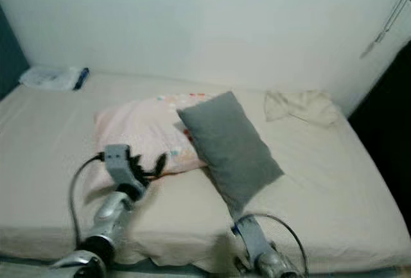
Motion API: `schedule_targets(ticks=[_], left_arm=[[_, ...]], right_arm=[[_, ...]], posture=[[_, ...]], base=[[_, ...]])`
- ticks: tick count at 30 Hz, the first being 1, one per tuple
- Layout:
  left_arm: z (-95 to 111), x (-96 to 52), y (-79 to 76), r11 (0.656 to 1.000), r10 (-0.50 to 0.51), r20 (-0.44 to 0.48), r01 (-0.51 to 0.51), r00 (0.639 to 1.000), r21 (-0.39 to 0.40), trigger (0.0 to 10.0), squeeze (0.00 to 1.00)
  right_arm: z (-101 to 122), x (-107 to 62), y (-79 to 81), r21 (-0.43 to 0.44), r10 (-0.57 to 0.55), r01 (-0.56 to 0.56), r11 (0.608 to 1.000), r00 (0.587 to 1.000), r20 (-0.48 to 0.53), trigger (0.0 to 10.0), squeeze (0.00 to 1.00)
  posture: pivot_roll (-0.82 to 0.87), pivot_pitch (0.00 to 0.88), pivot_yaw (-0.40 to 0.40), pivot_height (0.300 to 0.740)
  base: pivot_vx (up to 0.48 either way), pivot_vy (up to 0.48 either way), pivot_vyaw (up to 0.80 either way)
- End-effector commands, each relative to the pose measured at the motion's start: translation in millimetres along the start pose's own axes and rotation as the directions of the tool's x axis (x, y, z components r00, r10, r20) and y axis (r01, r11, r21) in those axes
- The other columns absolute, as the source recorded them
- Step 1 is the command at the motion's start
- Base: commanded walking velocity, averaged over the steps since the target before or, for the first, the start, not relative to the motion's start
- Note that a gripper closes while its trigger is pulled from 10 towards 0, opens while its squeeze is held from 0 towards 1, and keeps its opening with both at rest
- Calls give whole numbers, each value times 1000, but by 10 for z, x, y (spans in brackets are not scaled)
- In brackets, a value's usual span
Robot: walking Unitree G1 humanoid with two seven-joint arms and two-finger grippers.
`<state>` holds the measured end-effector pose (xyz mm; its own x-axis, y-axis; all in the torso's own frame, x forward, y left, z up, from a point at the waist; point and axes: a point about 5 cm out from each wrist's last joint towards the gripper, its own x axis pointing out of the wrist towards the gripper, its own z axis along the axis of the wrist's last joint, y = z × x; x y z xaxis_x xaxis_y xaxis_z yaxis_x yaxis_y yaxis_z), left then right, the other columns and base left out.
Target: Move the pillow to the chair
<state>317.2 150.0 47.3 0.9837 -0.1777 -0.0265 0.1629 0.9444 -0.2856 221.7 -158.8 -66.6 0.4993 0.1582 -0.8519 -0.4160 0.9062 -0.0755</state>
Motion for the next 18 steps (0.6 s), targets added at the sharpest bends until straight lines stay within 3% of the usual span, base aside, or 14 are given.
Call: schedule_targets(ticks=[1, 9, 16, 18], left_arm=[[-62, -9, -64, 1000, -16, -21, 15, 1000, -13, 10000, 0], [-42, -7, -39, 1000, -5, -18, 5, 1000, 5, 10000, 0], [89, 25, 42, 1000, 20, 40, -21, 999, 10, 10000, 0], [230, 80, 61, 1000, 15, 98, -16, 995, 7, 10000, 0]], right_arm=[[-107, -16, -44, 19, -14, 15, 1000, 999, -35, 10000, 0], [-122, -17, -54, 16, -36, 37, 999, 998, -50, 10000, 0], [-123, -19, -74, 37, -66, 68, 997, 997, -45, 10000, 0], [-114, -26, -121, 63, -108, 110, 992, 993, -39, 10000, 0]], posture=[[-45, 43, -83, 710], [-46, 45, -81, 710], [-46, 47, -79, 710], [-46, 46, -78, 710]], base=[[0, 0, 0], [0, 0, 0], [0, 0, 0], [0, 0, 0]])
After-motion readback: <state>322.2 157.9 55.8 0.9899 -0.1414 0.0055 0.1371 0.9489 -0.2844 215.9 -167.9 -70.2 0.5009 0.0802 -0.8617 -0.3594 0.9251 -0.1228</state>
